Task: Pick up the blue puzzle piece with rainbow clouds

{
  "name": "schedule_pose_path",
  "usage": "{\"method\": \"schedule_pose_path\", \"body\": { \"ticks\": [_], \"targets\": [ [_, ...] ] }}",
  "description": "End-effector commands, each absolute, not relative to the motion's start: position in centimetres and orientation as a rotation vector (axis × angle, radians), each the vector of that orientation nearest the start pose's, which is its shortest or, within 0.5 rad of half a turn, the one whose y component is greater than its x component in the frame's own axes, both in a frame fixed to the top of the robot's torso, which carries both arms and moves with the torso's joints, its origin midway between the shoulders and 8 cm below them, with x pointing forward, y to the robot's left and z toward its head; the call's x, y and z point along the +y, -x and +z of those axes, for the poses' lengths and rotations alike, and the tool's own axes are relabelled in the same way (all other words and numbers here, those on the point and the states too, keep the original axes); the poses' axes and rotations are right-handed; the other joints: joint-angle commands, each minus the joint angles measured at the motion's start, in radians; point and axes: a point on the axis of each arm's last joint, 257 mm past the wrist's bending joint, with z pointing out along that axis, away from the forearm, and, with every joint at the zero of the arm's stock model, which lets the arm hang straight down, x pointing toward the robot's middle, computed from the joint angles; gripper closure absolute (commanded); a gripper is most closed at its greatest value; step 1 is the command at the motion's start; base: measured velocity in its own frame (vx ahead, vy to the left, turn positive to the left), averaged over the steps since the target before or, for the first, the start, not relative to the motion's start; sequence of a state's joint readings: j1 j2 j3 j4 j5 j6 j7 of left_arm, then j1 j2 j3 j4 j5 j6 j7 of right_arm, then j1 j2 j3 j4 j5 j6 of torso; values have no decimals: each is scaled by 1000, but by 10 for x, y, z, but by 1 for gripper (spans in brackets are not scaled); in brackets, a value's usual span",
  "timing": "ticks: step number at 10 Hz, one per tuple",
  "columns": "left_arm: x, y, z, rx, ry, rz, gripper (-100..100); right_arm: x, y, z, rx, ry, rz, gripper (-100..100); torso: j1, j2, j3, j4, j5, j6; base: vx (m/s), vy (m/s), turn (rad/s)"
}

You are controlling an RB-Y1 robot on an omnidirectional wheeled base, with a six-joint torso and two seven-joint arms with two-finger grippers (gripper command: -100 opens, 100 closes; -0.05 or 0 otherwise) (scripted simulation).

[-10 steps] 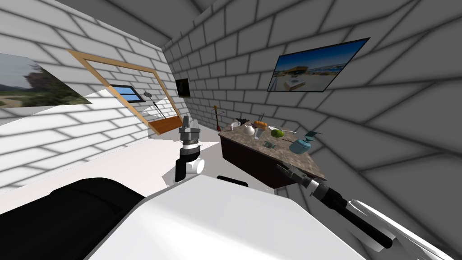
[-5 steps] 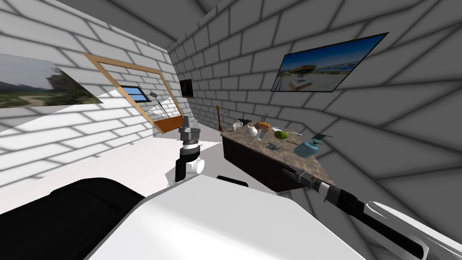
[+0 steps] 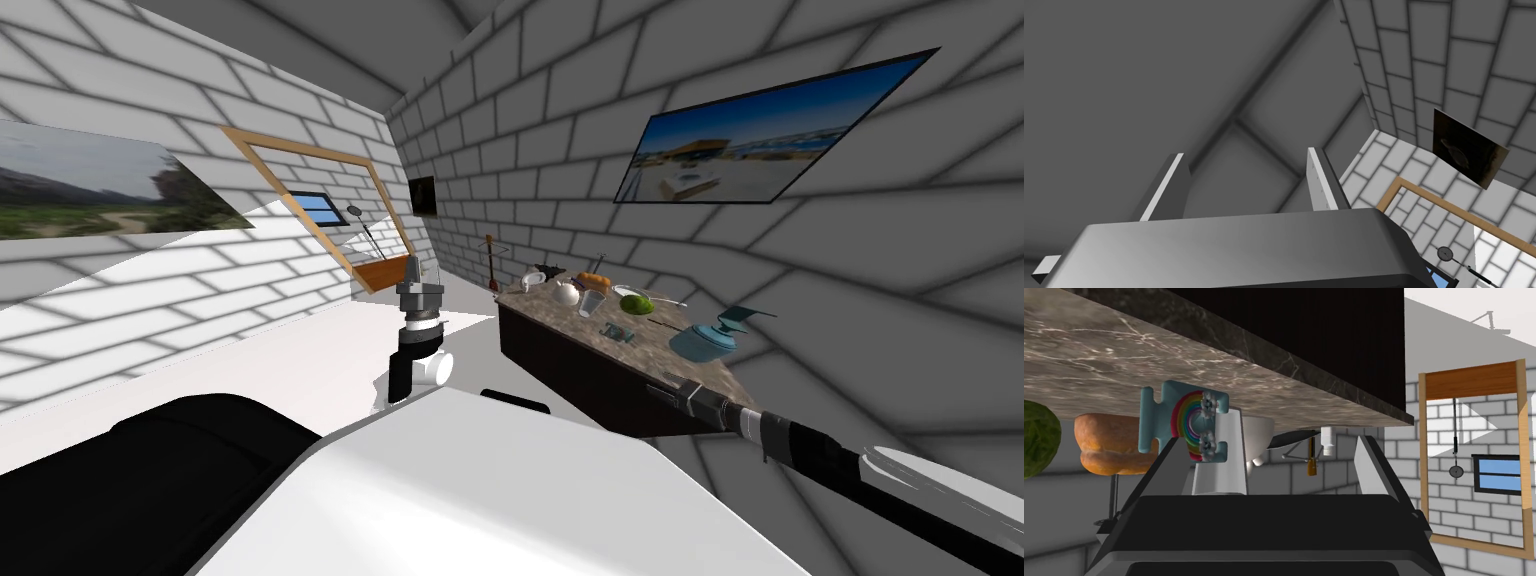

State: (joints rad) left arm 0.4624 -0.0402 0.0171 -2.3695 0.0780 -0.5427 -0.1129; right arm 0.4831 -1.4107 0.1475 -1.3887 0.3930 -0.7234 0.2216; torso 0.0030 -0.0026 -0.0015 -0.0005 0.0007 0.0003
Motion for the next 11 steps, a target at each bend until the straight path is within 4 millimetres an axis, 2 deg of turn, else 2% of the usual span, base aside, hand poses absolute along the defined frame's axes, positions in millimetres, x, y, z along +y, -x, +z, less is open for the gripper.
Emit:
{"method": "schedule_pose_path", "body": {
  "ticks": [1, 2, 3, 4, 5, 6, 7, 8, 9, 11],
  "targets": [
    [289, -313, 82, 439, 562, -1272, 0, -505, -317, -274, 2194, 661, 251, -100, 0, 0, 0, 0, 0, 0, 14, 14, -10],
    [289, -313, 82, 439, 562, -1272, 0, -526, -309, -275, 2241, 711, 200, -100, -1, 1, 1, 0, -1, 0, 31, 35, 118],
    [289, -313, 82, 439, 562, -1272, 0, -529, -310, -272, 2245, 724, 190, -100, 0, 1, 0, 0, 0, 0, 39, 35, 79],
    [289, -313, 82, 439, 562, -1272, 0, -546, -302, -272, 2288, 774, 147, -100, 0, 0, 0, 0, 0, 0, 51, 50, 159],
    [289, -313, 82, 439, 562, -1272, 0, -551, -303, -268, 2293, 784, 132, -100, 0, -1, -1, 0, 0, -1, 49, 34, 66],
    [289, -313, 82, 439, 562, -1272, 0, -569, -293, -268, 2336, 826, 90, -100, 0, -1, 0, 0, 0, 0, 62, 45, 104],
    [289, -313, 82, 439, 562, -1272, 0, -571, -294, -264, 2339, 841, 79, -100, 1, -1, -1, 0, 0, 0, 50, 36, 75],
    [289, -313, 82, 439, 562, -1272, 0, -589, -285, -262, 2382, 885, 38, -100, 0, -1, -1, 0, 0, 0, 55, 54, 162],
    [289, -313, 82, 439, 562, -1272, 0, -590, -285, -260, 2383, 893, 30, -100, 1, -1, -1, 0, 0, -1, 57, 39, 62],
    [289, -313, 82, 439, 562, -1272, 0, -622, -265, -253, 2468, 980, -44, -100, 1, -2, -1, 0, 0, -1, 84, 54, 186]
  ]
}}
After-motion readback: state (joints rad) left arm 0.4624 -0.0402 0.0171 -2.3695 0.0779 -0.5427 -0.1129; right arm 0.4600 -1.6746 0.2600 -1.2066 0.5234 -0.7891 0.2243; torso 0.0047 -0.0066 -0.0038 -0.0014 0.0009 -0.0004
